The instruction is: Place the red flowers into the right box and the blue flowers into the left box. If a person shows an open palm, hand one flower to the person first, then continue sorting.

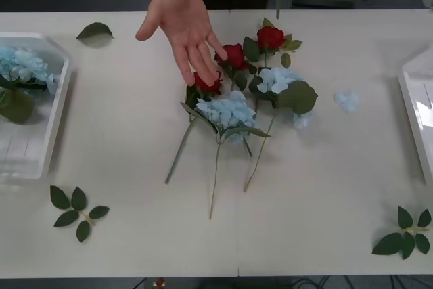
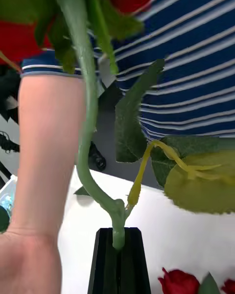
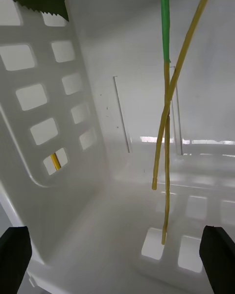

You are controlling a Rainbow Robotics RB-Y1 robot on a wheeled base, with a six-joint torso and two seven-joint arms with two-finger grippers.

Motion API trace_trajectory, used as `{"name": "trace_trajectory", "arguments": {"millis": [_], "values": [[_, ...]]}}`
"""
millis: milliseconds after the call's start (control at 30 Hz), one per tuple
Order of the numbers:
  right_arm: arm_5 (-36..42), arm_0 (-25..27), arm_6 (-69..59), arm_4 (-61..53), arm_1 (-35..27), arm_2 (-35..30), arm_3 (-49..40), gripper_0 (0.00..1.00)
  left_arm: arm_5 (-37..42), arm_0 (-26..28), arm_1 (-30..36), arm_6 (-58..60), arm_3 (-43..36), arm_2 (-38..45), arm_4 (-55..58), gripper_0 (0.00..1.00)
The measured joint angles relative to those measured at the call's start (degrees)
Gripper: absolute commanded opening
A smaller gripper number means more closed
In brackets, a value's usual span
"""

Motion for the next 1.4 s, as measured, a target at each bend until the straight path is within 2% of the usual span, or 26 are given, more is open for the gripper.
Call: {"name": "trace_trajectory", "arguments": {"millis": [200,400,600,1067,1100,1167,1200,1400], "values": [[5.53,-4.62,-1.36,14.77,3.6,0.04,0.6,0.0,0.0,0.0,0.0,0.0,0.0,0.0,0.0,1.0],[6.27,-5.45,-12.76,29.91,8.5,0.05,0.65,0.0,0.0,0.0,0.0,0.0,0.0,0.0,0.0,1.0],[6.27,-5.45,-15.69,34.08,10.04,1.72,0.72,0.0,0.0,0.0,0.0,0.0,0.0,0.0,0.0,1.0],[6.25,-5.45,-17.68,34.29,10.04,3.19,0.72,0.0,0.0,0.0,0.0,0.0,0.0,0.0,0.0,1.0],[6.25,-5.45,-17.68,34.29,10.04,3.19,0.72,0.17,0.0,0.0,0.0,0.0,0.0,0.0,0.0,1.0],[6.25,-5.45,-17.68,34.29,10.04,3.19,0.72,0.83,0.0,0.0,0.0,0.0,0.0,0.0,0.0,1.0],[6.25,-5.45,-17.68,34.29,10.04,3.19,0.72,1.0,0.0,0.0,0.0,0.0,0.0,0.0,0.0,1.0],[6.26,-5.45,-17.68,34.29,10.04,3.19,0.72,1.0,0.0,0.0,0.0,0.0,0.0,0.0,0.0,1.0]]}}
